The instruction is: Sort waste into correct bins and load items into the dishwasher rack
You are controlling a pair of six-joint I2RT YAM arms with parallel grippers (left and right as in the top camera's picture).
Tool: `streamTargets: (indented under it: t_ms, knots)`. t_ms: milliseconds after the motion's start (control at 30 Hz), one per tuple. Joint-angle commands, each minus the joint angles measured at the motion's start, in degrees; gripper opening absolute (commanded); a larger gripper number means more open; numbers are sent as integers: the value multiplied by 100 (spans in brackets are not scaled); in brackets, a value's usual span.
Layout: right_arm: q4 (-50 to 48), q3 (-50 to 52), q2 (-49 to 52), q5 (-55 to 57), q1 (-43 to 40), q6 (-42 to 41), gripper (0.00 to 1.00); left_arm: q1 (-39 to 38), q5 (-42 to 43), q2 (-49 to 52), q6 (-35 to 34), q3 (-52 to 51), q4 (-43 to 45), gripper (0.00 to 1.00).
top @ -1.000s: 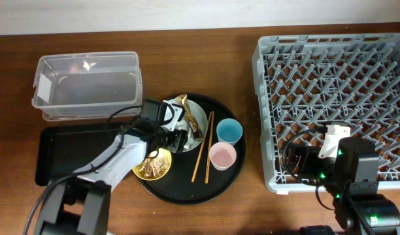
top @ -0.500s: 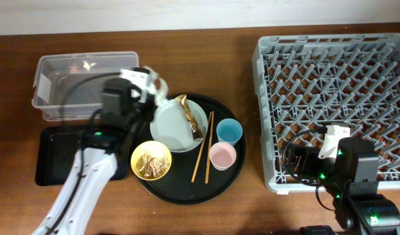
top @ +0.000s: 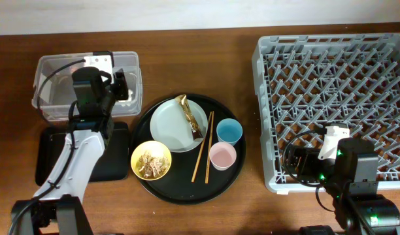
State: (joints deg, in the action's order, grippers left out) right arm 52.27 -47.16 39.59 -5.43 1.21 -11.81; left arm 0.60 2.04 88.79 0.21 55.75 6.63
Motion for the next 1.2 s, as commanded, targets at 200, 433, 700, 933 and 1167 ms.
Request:
streamTargets:
  t_ms: [200,433,700,933,1167]
  knots:
    - [-15,-107,15,-7,28,-7,98,-2249,415,461,-2037,66,-1434,58]
    - [52,-107,15,-7,28,-7,98,-2677,199,1530,-2785,66,-1360,57]
    - [103,-107,15,-7,28,-7,98,-2675,7,1620,-2780,68,-1506,1]
    - [111,-107,15,-4,28,-4,98,-2485,-87,509,-1917,68,-1845,1]
    - [109,-107,15,-4,28,-7,98,-935,-940,-855,-1812,66,-2116,1]
